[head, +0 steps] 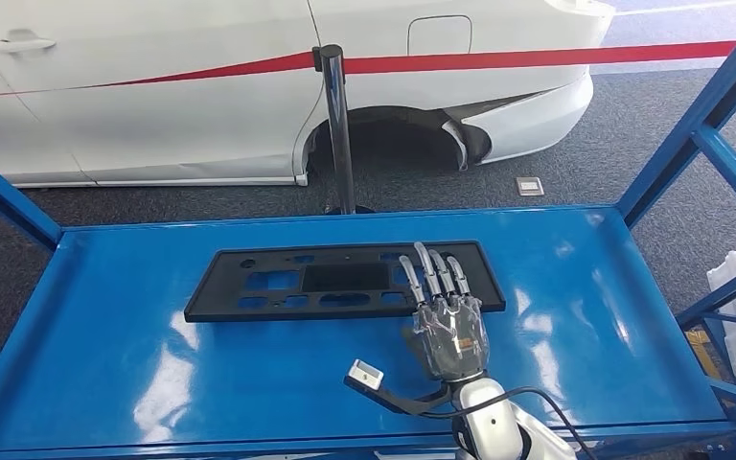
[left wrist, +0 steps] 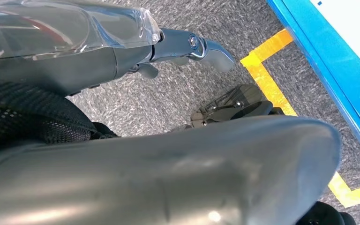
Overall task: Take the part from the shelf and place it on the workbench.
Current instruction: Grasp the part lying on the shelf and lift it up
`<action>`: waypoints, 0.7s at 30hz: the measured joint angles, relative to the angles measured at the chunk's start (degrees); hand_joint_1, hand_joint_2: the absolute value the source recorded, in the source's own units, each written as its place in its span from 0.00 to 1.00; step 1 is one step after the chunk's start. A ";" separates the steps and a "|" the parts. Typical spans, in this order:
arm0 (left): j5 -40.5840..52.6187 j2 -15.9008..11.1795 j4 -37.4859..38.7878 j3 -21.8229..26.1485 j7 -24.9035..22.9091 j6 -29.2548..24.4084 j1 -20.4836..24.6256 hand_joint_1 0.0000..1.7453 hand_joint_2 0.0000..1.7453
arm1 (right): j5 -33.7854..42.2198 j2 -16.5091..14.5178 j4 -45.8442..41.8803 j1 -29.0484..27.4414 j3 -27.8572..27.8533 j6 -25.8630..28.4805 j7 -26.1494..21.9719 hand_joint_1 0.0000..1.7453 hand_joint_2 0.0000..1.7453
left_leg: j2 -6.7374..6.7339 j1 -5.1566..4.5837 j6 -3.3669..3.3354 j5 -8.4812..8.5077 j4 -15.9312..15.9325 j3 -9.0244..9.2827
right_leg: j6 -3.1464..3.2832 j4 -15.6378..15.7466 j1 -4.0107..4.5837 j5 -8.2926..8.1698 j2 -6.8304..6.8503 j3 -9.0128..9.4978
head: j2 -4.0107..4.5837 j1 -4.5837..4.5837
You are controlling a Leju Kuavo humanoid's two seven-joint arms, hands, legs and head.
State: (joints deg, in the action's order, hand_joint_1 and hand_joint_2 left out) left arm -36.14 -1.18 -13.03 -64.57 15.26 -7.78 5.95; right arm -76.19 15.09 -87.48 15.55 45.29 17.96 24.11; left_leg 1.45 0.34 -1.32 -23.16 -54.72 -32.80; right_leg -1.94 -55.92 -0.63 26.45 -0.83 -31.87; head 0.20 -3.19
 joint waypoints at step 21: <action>1.22 0.00 0.00 -0.41 -0.29 0.11 0.39 0.00 0.00 | 3.76 -0.25 5.70 2.31 -0.61 0.71 1.71 0.00 1.00 | 0.00 0.00 0.00 0.00 0.00 0.02 | 0.00 0.00 0.00 0.00 0.00 0.02 | 0.00 0.00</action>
State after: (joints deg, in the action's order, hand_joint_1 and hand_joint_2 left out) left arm -34.92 -1.18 -13.03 -64.97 14.97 -7.67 6.34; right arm -72.43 14.84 -81.78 17.86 44.68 18.68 25.82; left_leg 1.45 0.34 -1.32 -23.16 -54.72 -32.78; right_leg -1.94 -55.92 -0.63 26.45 -0.82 -31.85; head 0.20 -3.19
